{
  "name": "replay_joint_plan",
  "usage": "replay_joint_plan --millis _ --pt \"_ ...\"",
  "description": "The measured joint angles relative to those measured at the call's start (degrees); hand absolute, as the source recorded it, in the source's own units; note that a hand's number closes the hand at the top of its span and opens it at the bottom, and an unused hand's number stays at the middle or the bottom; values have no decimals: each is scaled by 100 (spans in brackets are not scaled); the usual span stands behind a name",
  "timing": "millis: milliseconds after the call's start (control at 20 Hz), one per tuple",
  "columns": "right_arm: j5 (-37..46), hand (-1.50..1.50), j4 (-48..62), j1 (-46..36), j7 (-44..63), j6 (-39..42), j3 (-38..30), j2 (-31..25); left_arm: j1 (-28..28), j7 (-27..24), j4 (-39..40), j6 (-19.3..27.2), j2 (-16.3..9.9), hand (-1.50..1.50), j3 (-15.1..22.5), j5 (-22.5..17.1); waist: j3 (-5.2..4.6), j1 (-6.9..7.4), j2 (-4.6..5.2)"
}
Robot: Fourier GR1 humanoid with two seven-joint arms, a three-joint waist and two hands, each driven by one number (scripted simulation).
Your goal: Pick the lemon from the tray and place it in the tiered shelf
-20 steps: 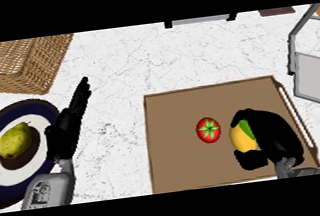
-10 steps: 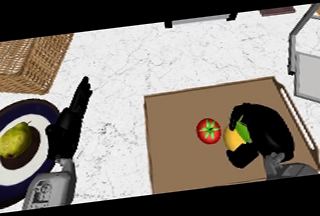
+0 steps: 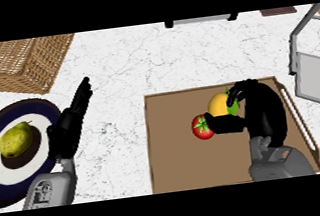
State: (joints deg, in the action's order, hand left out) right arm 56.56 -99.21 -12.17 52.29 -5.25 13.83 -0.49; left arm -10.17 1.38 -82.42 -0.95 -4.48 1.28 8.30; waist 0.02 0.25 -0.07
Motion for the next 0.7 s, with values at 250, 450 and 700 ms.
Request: replay_joint_plan --millis 250,450,700 --pt "443 150 -794 -331 474 -193 161 29 109 101 -193 14 6 0 50 39 -3 -21 -13" --pt "912 150 -1417 -742 797 122 23 13 35 59 -89 13 3 0 5 36 -7 -45 -13" --pt "1585 150 -1763 -1340 1011 721 -267 -76 40 68 -99 -20 -24 0 -25 16 -9 -47 -13"
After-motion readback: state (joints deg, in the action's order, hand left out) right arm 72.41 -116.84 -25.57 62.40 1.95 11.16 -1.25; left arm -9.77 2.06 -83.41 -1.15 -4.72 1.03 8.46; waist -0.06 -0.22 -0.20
